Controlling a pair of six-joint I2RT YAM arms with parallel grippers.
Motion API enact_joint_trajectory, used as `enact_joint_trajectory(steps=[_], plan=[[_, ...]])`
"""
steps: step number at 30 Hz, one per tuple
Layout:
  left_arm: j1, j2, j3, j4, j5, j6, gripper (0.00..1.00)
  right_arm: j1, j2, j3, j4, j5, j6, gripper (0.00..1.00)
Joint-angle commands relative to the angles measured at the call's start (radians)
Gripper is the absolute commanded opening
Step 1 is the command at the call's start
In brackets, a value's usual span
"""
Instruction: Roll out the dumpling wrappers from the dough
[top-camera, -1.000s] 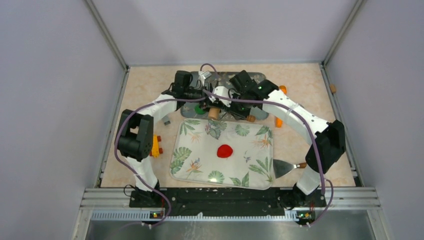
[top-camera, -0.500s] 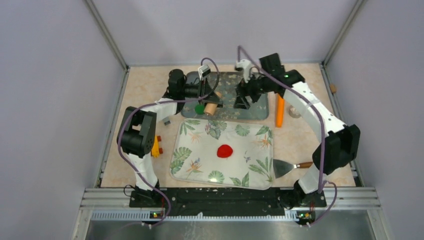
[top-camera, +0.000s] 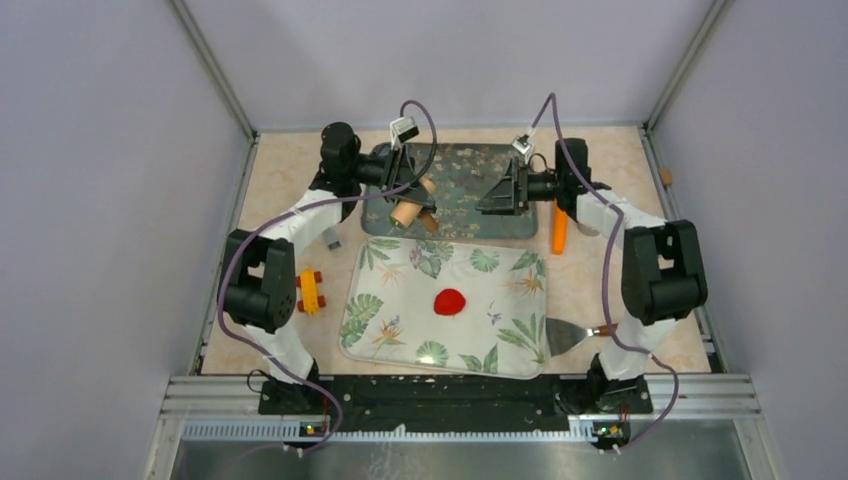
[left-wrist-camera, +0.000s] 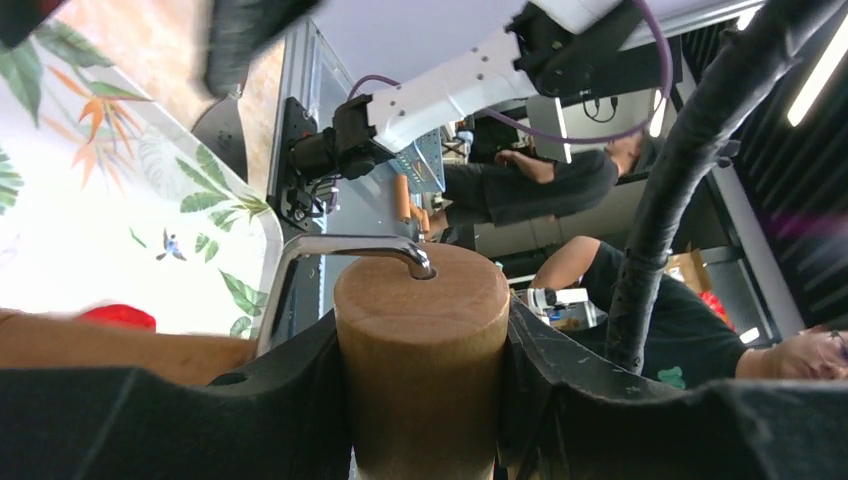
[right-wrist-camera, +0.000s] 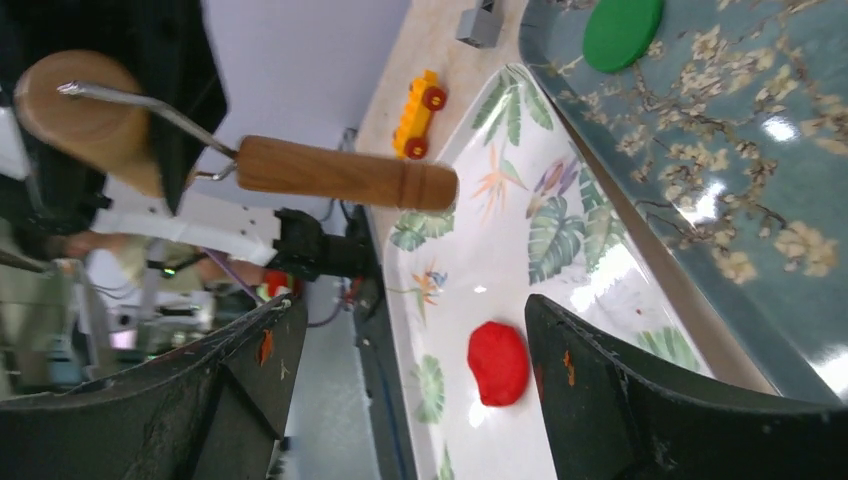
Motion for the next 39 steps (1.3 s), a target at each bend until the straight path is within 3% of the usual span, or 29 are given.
enact_joint_trajectory(steps=[1, 3, 6, 13, 20, 23, 29, 31, 33, 37, 39], plan=[[-0.007, -0.109, 0.131, -0.162, 0.072, 0.098, 0.0, 0.058, 0.11, -0.034, 0.657, -0.131, 0.511, 0.81], [-0.007, -0.112, 0.174, -0.22, 0.067, 0.119, 0.0, 0.107, 0.154, 0.027, 0.668, -0.157, 0.519, 0.81], [-0.01, -0.104, 0.233, -0.288, 0.065, 0.142, 0.0, 0.154, 0.213, 0.051, 0.992, -0.154, 0.768, 0.82], [-0.011, -0.081, 0.342, -0.432, 0.069, 0.211, 0.0, 0.184, 0.27, 0.098, 1.164, -0.143, 0.916, 0.83], [-0.01, -0.038, 0.395, -0.444, 0.073, 0.217, 0.0, 0.205, 0.274, 0.11, 1.477, -0.175, 1.126, 0.84], [-0.011, -0.027, 0.427, -0.495, 0.07, 0.234, 0.0, 0.19, 0.254, 0.108, 1.433, -0.169, 1.06, 0.82], [-0.011, -0.046, 0.5, -0.711, 0.093, 0.335, 0.0, 0.157, 0.25, 0.213, 1.74, -0.235, 1.096, 0.82], [-0.013, -0.056, 0.521, -0.771, 0.099, 0.374, 0.0, 0.173, 0.253, 0.242, 1.787, -0.25, 1.074, 0.87], [-0.015, -0.068, 0.527, -0.821, 0.096, 0.401, 0.0, 0.19, 0.256, 0.263, 1.763, -0.264, 1.017, 0.91], [-0.029, -0.089, 0.527, -0.85, 0.089, 0.417, 0.0, 0.198, 0.264, 0.27, 1.48, -0.217, 0.822, 0.93], [-0.037, -0.093, 0.534, -0.847, 0.089, 0.417, 0.0, 0.215, 0.289, 0.304, 1.452, -0.228, 0.821, 0.94]])
